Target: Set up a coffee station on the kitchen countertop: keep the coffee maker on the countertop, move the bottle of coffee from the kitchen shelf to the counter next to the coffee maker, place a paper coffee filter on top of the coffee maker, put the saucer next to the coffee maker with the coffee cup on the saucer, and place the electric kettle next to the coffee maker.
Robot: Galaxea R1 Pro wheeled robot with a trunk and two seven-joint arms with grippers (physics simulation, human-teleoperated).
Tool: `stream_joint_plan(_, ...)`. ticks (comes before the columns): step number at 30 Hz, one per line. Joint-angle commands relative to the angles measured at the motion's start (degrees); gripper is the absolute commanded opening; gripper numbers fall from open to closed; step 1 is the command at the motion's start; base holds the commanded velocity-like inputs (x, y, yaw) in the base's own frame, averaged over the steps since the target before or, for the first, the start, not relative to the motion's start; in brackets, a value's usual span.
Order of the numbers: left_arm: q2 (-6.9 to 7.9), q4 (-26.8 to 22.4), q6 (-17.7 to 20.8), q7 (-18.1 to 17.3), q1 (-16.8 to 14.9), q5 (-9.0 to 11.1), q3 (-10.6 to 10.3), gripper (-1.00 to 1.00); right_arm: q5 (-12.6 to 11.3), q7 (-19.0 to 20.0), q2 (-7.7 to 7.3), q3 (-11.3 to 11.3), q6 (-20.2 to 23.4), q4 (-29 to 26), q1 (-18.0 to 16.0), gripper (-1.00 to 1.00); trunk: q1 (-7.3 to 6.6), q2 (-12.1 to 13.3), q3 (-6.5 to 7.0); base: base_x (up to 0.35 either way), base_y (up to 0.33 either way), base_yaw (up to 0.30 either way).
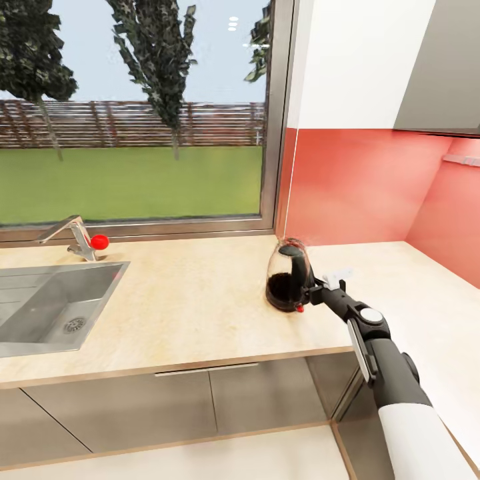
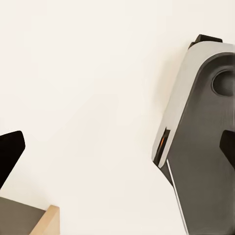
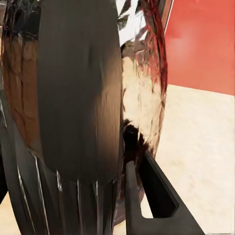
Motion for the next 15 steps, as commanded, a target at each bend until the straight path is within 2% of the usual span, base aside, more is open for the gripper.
stream_joint_plan(1,0.01,0.0,-0.2,0.0,0.0,0.3,0.1,1.0,0.4,0.4,0.12,0.3,1.9,-1.2,-0.1,-1.0,0.02,-0.1,-0.09,0.0,0.0,0.0)
stream_joint_plan(3,0.04,0.0,-0.2,0.0,0.0,0.3,0.1,1.0,0.3,0.4,0.25,1.2,4.5,-3.7,-0.3,-1.0,0.02,-0.1,-0.09,0.0,0.0,0.0)
stream_joint_plan(6,0.05,0.0,-0.2,0.0,0.0,0.3,0.1,1.0,0.2,0.5,0.38,1.9,6.0,-6.5,-0.4,-1.0,0.02,-0.1,-0.09,0.0,0.0,0.0)
stream_joint_plan(15,0.05,0.0,-0.2,-0.2,0.0,0.3,0.0,1.0,0.2,0.5,0.68,2.3,6.7,-9.7,-0.4,-1.0,0.02,-0.1,-0.09,0.0,0.0,0.0)
